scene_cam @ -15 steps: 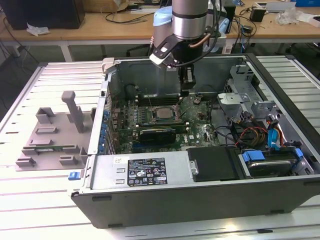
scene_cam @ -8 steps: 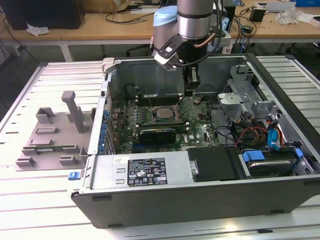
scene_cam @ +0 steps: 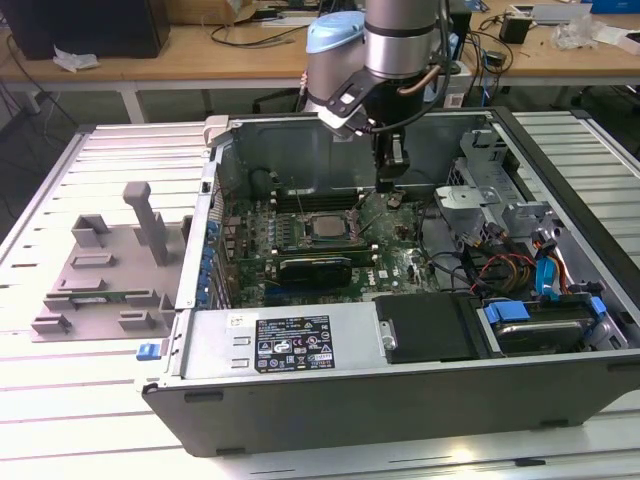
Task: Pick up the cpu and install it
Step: 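Close the cpu cover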
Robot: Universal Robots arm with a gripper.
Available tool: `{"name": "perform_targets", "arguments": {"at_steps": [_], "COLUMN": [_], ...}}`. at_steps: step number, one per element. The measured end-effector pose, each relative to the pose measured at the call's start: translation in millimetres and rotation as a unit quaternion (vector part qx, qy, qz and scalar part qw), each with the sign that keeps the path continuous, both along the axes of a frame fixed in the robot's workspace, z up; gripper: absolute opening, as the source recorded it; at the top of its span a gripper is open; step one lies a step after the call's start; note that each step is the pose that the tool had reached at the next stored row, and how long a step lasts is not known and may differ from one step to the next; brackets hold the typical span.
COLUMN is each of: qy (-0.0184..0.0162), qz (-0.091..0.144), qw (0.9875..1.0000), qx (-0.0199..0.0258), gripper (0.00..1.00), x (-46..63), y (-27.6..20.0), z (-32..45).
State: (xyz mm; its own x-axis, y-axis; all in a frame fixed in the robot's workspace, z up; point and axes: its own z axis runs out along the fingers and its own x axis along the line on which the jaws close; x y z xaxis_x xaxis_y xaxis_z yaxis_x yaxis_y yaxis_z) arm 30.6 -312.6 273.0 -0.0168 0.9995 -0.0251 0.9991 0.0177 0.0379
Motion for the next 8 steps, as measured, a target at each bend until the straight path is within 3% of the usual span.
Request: {"name": "perform_targets", "arguments": {"at_steps": [5,8], "qy": [0.0014,0.0045], "qz": [0.0,0.0], "qw": [1.0,1.0], "qx": [0.0,0.0], "gripper": [0.11,0.11], "x": [12.7,18.2], "y": [0.0,0.0], "z": [-2.9,-11.5]}}
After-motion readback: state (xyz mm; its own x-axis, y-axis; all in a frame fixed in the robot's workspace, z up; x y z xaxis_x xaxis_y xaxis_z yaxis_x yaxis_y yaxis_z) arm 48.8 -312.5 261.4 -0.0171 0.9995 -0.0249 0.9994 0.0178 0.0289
